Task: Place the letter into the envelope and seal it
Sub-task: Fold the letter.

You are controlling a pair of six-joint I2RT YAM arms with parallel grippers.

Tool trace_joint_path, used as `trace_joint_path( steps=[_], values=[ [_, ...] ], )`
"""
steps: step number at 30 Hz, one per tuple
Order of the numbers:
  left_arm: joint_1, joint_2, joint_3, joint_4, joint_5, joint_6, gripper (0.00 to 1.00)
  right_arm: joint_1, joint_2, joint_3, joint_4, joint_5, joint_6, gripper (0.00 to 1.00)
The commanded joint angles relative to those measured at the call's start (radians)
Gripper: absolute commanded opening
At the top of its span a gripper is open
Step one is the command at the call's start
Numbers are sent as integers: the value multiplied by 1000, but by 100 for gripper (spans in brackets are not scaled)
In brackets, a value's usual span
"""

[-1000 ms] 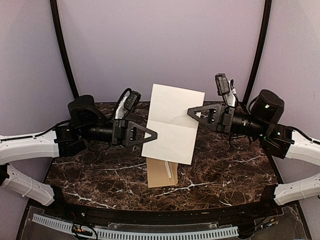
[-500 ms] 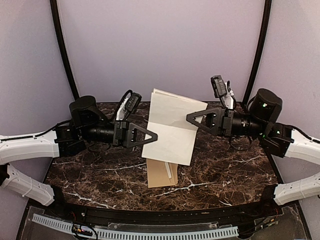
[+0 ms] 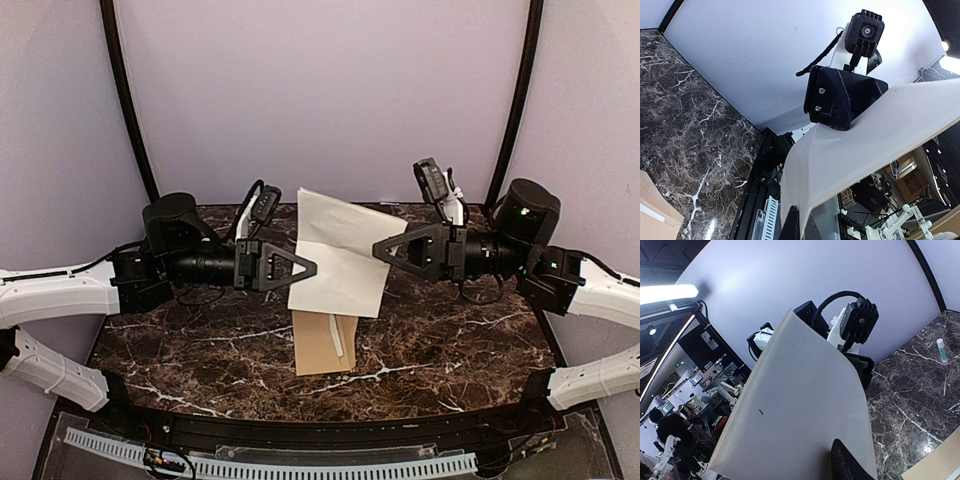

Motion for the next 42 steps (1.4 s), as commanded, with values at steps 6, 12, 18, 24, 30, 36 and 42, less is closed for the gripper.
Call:
trace_joint_path(
  steps=[6, 12, 18, 24, 30, 36, 42],
  values=[
    [14, 9, 34, 50, -7, -22, 0, 8, -36, -44, 9, 9, 20, 51],
    [15, -7, 30, 28, 0, -11, 0, 8, -78, -47, -14, 67, 8, 58],
    [16, -27, 9, 9, -7, -3, 0, 8, -103, -41, -36, 82, 0, 61],
    [17, -42, -3, -1, -17, 8, 0, 8, -114, -36, -47, 91, -1, 61],
    [28, -54, -33, -8, -34, 22, 0, 8, -152, -3, -127, 125, -35, 62],
    [34, -58, -50, -4, -32, 24, 0, 8, -199, 10, -179, 164, -49, 64],
    [34, -62, -77, 57, 5, 28, 0, 8, -201, 1, -202, 236, -41, 70]
  ],
)
